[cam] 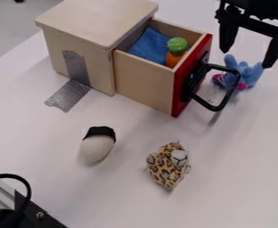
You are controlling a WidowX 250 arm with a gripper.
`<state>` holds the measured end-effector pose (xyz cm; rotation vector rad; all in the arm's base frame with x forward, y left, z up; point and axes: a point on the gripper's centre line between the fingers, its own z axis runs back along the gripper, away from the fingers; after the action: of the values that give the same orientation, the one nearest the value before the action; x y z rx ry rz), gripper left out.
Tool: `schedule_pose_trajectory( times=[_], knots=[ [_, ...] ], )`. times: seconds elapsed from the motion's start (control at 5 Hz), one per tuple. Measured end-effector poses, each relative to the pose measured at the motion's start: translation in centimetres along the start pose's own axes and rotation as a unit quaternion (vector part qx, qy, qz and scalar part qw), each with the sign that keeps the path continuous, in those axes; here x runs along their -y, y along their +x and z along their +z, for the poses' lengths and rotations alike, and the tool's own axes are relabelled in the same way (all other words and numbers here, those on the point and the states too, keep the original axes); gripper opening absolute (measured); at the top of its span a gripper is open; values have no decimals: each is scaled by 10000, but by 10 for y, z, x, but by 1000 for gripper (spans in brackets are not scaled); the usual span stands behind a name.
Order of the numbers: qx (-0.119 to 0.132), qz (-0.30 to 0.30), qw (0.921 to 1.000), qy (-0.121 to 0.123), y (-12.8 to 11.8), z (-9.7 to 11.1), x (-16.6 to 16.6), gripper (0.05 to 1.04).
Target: Removed the carrot in the drawer and placed it on top of the drawer
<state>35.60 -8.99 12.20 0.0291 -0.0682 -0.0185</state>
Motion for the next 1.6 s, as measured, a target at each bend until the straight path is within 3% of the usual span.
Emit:
schedule_pose_trajectory(
  times=[0.4,0.6,1.0,1.2,1.4,1.6],
  knots=[
    [-337,-14,9992,218,-16,-21,-15,1000],
    [-28,300,9989,350,-10,1,-53,1000],
    [187,519,9961,685,6,7,-103,1000],
    [-142,564,9951,795,12,-22,-118,1000],
    [-309,556,9946,824,21,-41,-126,1000],
    [-461,632,9943,718,22,-56,-131,1000]
  ],
)
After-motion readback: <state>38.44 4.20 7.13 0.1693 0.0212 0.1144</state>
